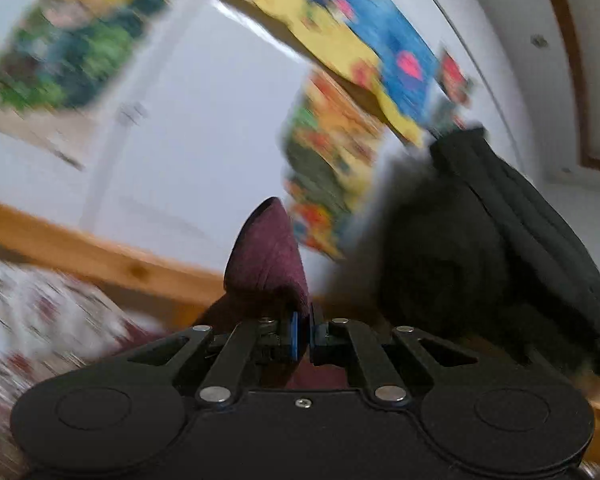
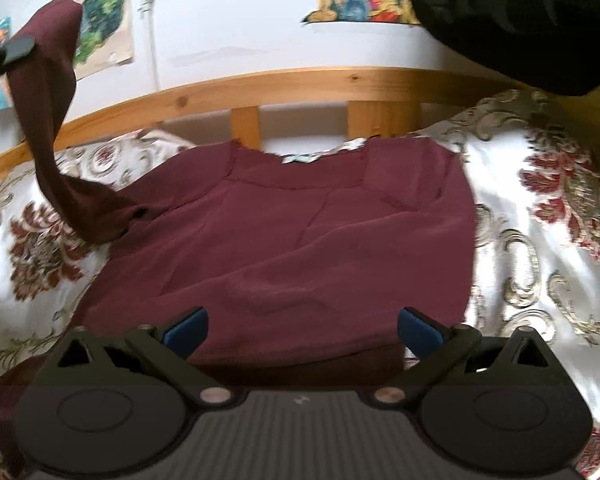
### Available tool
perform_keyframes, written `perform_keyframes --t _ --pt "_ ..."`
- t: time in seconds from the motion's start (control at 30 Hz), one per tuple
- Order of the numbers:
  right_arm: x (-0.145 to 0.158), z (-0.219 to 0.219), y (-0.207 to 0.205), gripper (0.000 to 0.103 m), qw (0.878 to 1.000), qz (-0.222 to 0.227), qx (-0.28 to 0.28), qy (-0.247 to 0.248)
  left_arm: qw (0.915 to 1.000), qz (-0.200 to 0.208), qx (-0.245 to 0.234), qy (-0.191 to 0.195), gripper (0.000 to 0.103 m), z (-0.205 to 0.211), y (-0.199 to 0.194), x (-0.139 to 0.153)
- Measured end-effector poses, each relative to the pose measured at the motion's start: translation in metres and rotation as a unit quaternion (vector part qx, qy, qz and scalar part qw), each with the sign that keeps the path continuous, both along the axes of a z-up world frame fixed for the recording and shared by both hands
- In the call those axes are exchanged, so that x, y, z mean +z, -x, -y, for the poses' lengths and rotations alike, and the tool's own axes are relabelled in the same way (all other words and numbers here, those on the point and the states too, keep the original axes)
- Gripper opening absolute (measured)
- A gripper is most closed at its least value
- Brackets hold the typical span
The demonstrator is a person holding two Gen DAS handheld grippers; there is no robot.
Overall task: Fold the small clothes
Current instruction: 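Fold the held sleeve across the shirt body and open the left tool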
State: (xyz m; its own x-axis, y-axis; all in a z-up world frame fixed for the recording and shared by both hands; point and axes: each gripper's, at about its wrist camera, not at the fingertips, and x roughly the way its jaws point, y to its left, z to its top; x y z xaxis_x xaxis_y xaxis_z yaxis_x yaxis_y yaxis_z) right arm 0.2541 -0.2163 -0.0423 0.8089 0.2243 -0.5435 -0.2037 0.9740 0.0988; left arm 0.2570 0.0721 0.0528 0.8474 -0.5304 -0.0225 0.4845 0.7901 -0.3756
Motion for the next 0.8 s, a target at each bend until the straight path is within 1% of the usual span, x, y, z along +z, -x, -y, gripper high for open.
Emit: perform_keyframes --t 0.17,0.27,0.3,0.37,0.43,0.53,0.6,0.67,0.7,0.73,0.77,0.8 --pt "0.004 0.025 -0.005 0.103 0.999 0.003 -0.047 -0.015 0.9965 -0.044 -0.064 -0.029 0.004 0.052 0.001 -0.039" --pt "0.002 0.045 -0.005 0.103 0.996 0.000 -0.079 -0.036 0.9928 -0.072 -0.084 -0.047 0.004 0.065 0.000 -0.062" --pt "0.002 0.051 -0.005 0.103 0.995 -0.002 -0.088 -0.044 0.9906 -0.085 -0.091 -0.056 0.004 0.069 -0.001 -0.068" --pt "0.000 0.063 -0.005 0.103 0.992 -0.008 -0.106 -0.065 0.9872 -0.098 -0.100 -0.077 0.004 0.075 0.002 -0.079" --pt "0.000 0.073 -0.007 0.103 0.989 -0.008 -0.122 -0.086 0.9846 -0.104 -0.105 -0.093 0.004 0.079 0.002 -0.085" --pt "0.001 0.081 -0.010 0.103 0.983 -0.012 -0.131 -0.125 0.9825 -0.118 -0.105 -0.099 0.005 0.082 0.000 -0.090" --pt "0.000 0.080 -0.011 0.103 0.982 -0.015 -0.125 -0.143 0.9805 -0.120 -0.111 -0.109 0.005 0.085 -0.002 -0.091" --pt "-0.002 0.077 -0.013 0.103 0.982 -0.019 -0.112 -0.152 0.9774 -0.123 -0.120 -0.122 0.006 0.088 0.000 -0.093" --pt "-0.003 0.076 -0.014 0.103 0.982 -0.022 -0.101 -0.155 0.9756 -0.129 -0.126 -0.125 0.006 0.088 -0.002 -0.088" --pt "-0.004 0.074 -0.014 0.103 0.983 -0.025 -0.094 -0.158 0.9735 -0.139 -0.131 -0.126 0.011 0.088 -0.004 -0.089" --pt "-0.005 0.072 -0.014 0.103 0.983 -0.030 -0.086 -0.161 0.9709 -0.152 -0.136 -0.125 0.020 0.089 -0.006 -0.090" --pt "-0.006 0.070 -0.014 0.103 0.983 -0.035 -0.078 -0.163 0.9679 -0.170 -0.139 -0.123 0.024 0.088 -0.007 -0.093"
